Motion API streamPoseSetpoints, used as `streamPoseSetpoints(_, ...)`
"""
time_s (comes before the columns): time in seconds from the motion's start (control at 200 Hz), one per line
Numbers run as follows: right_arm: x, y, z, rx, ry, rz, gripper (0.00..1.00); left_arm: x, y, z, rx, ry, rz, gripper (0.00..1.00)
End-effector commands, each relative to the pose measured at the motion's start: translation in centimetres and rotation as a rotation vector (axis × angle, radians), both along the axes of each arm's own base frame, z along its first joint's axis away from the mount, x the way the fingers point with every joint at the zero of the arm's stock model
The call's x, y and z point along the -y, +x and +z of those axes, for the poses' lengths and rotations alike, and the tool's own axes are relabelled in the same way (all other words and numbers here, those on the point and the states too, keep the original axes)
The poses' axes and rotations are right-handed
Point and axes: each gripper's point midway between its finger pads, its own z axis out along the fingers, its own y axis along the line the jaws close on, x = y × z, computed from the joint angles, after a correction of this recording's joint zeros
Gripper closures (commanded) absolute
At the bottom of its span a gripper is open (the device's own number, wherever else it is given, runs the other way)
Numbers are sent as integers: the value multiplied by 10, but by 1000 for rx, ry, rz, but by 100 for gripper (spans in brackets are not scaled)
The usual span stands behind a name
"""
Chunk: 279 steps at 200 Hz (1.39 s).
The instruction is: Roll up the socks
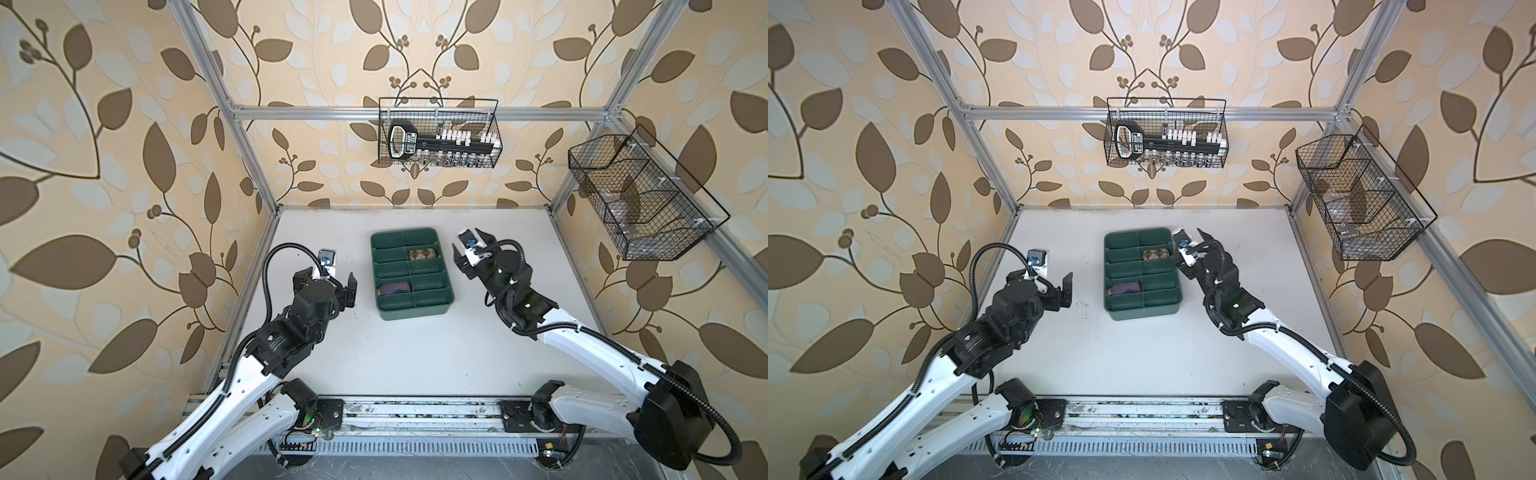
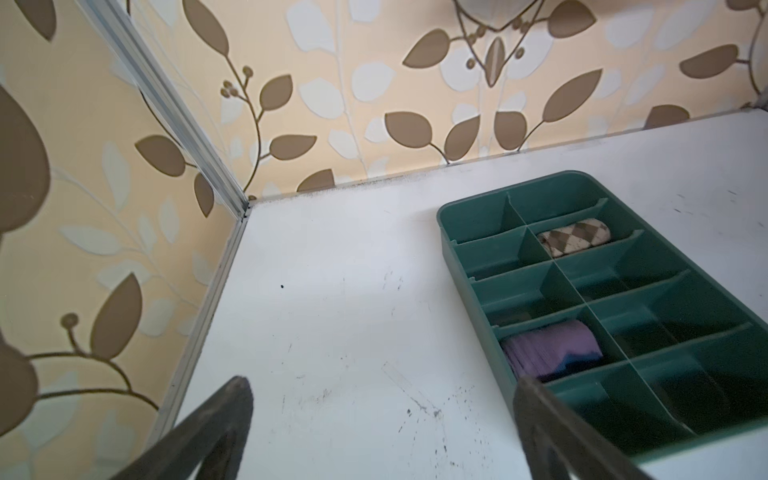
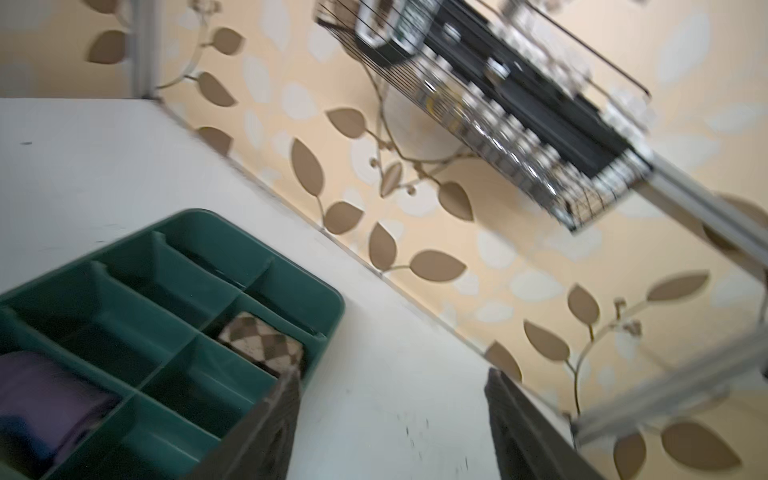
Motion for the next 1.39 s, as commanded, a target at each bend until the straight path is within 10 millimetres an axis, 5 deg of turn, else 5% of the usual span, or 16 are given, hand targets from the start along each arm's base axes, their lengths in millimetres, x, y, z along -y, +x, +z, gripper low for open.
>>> streamPoseSetpoints(0.0, 95, -8, 1, 99, 298, -382, 28, -43, 36, 7, 134, -275, 191, 1)
streamPoseSetpoints(0.135, 174, -45, -50, 104, 354, -740, 22, -136, 36, -70, 60, -338, 565, 1)
streamPoseSetpoints(0.25, 210, -83, -96, 92, 336, -916, 20, -166, 30, -101, -12, -194, 665, 1)
streamPoseSetpoints(0.445, 198, -85, -129, 91, 467, -679, 21, -156, 49, -136, -79, -170, 570, 1)
streamPoseSetpoints(0.63, 182, -66, -124, 96, 449, -532, 20, -154, 71, -165, -108, -170, 544, 1)
streamPoseSetpoints(0.795, 166, -42, -141, 8, 428, -424, 19, -127, 104, -179, -114, -198, 336, 1)
streamPoseSetpoints(0.825, 160, -37, -147, -11, 417, -389, 1, -117, 109, -183, -139, -202, 275, 1)
streamPoseSetpoints(0.885, 142, -27, -153, -36, 372, -302, 0, -87, 118, -189, -199, -212, 88, 1)
streamPoseSetpoints(1.08, 144, -21, -158, -95, 402, -275, 0, -92, 98, -183, 4, -143, 159, 1)
streamPoseSetpoints(1.39, 145, -21, -159, -107, 408, -275, 0, -88, 101, -186, -67, -113, 169, 1)
